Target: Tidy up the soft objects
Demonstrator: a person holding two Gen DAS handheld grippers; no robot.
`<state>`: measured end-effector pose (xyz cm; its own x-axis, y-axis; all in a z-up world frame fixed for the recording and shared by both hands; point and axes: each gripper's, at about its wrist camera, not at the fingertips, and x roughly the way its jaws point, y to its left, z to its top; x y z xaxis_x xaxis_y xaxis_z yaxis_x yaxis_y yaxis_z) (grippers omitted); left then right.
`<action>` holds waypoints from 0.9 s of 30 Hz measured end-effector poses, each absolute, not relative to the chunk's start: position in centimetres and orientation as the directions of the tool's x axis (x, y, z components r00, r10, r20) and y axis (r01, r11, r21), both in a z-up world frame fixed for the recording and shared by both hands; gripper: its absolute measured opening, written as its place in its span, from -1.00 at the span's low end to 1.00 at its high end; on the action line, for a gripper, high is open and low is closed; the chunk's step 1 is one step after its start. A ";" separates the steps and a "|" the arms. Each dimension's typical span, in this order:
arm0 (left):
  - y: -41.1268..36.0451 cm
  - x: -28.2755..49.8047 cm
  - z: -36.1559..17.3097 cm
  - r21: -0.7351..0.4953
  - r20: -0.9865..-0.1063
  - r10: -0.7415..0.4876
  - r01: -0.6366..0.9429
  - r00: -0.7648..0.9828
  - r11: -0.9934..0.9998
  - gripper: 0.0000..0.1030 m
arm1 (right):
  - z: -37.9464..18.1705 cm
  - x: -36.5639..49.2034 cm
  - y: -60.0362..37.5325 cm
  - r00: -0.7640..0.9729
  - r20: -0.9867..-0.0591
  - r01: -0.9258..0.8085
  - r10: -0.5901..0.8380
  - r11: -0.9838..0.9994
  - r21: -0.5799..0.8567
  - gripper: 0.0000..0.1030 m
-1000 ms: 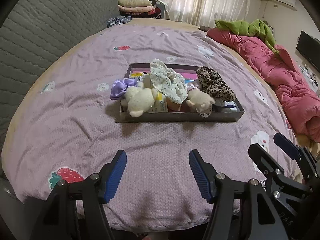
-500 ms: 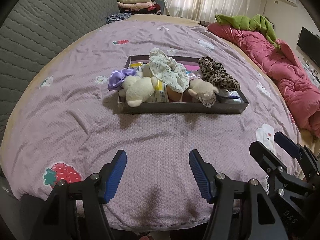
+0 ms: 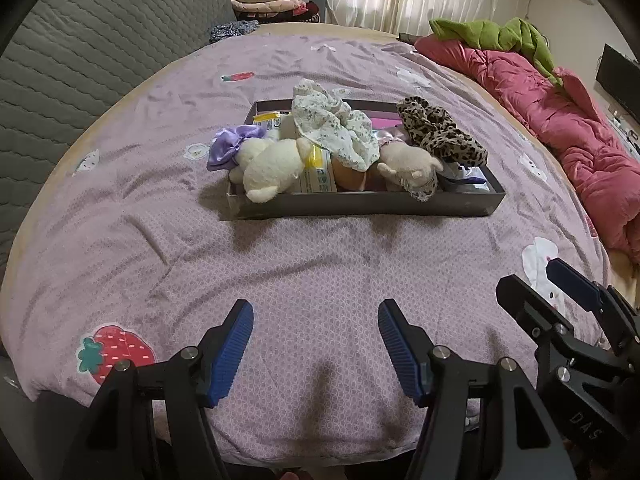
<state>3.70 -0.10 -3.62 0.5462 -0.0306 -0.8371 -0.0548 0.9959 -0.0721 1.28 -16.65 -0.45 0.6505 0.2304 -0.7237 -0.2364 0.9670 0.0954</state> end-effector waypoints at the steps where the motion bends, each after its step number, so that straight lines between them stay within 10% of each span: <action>1: -0.1 3.7 -3.7 -0.073 -0.838 -0.031 -0.056 0.545 0.996 0.25 | -0.4 1.3 -16.6 0.651 -0.724 -0.236 0.229 0.967 0.093 0.47; 27: 0.1 3.9 -4.0 -0.077 -0.838 -0.031 -0.062 0.545 0.995 0.25 | -0.5 1.2 -16.1 0.654 -0.721 -0.248 0.229 0.965 0.082 0.47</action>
<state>3.91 0.14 -4.01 0.5448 -0.0306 -0.8380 -0.0623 0.9951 -0.0768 1.20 -16.15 -0.53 0.6540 0.2294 -0.7209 -0.2483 0.9652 0.0819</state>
